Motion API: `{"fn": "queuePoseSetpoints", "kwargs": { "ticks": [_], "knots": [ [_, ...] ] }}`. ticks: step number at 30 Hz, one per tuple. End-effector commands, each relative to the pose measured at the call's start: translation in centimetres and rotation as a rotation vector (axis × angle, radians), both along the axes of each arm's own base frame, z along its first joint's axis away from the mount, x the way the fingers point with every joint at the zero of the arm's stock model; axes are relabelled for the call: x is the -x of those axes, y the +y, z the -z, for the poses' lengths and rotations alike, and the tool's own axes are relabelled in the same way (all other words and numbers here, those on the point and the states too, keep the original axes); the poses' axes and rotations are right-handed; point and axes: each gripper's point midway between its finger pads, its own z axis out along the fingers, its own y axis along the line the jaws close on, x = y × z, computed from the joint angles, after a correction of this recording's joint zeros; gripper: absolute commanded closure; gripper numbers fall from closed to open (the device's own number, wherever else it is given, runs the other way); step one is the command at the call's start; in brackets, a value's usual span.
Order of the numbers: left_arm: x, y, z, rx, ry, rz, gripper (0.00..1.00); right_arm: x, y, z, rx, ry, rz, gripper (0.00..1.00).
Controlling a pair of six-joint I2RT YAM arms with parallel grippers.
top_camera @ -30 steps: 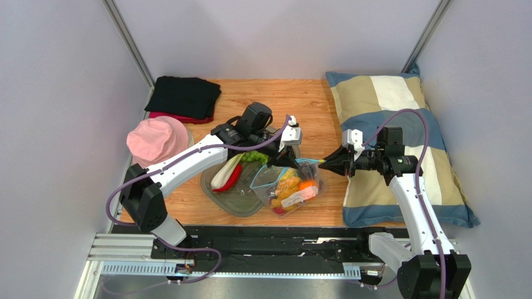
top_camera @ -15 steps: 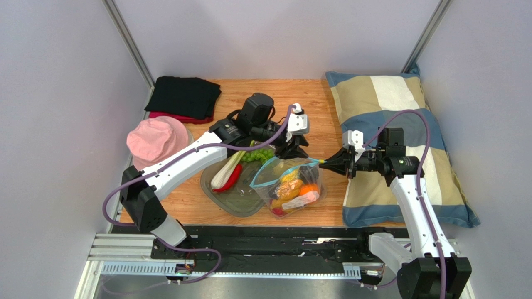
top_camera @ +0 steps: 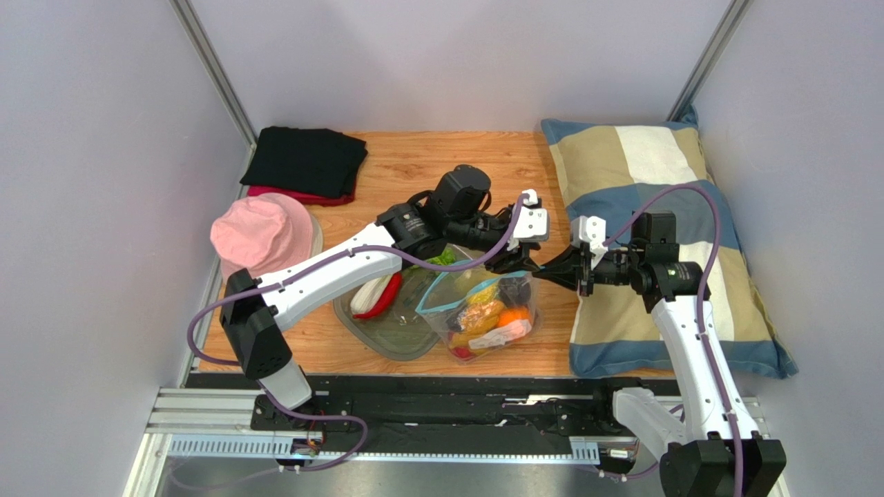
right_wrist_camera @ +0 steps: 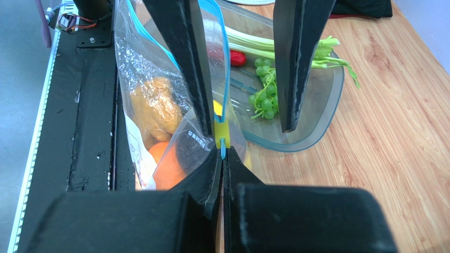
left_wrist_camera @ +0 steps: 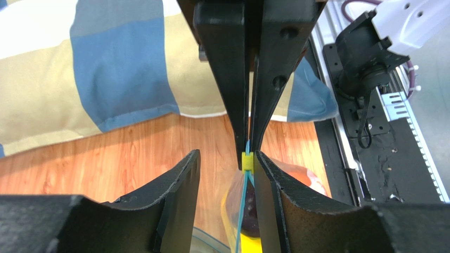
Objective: Place the food in the zip-top bag and seal the zipper
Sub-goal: Zip the zipper food storage bag at the center of the board.
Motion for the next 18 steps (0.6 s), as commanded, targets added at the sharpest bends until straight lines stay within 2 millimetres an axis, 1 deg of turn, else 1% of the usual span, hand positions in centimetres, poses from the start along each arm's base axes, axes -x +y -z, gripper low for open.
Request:
{"fn": "queuePoseSetpoints", "kwargs": {
  "ticks": [1, 7, 10, 12, 13, 14, 16, 17, 18],
  "knots": [
    [-0.2, -0.4, -0.7, -0.003, -0.019, 0.001, 0.51, 0.0, 0.0, -2.0, -0.013, -0.061, -0.001, 1.00],
    [0.2, -0.4, 0.4, -0.034, -0.006, 0.013, 0.51, -0.4, -0.1, -1.9, -0.007, -0.043, 0.015, 1.00],
    [0.4, -0.7, 0.5, -0.035, -0.005, 0.022, 0.51, -0.4, -0.1, -2.0, -0.008, -0.037, 0.015, 1.00],
    [0.3, -0.8, 0.6, -0.041, -0.001, 0.020, 0.58, -0.4, -0.1, -2.0, -0.007, -0.038, 0.017, 1.00],
    [0.4, -0.9, 0.2, -0.032, 0.000, 0.021, 0.61, -0.4, -0.1, -1.9, -0.006, -0.038, 0.018, 1.00],
    [0.4, -0.9, 0.1, -0.030, 0.005, 0.023, 0.70, -0.4, -0.2, -1.9, -0.005, -0.037, 0.021, 1.00],
    [0.6, -0.8, 0.1, -0.032, 0.010, 0.024, 0.77, -0.3, -0.2, -1.9, -0.005, -0.036, 0.025, 1.00],
    [0.7, -0.6, -0.1, -0.031, 0.010, 0.025, 0.84, -0.4, -0.2, -1.9, -0.006, -0.036, 0.025, 1.00],
    [0.9, -0.4, 0.2, -0.044, 0.016, 0.026, 0.87, -0.4, -0.3, -1.9, -0.006, -0.036, 0.030, 1.00]
  ]
}}
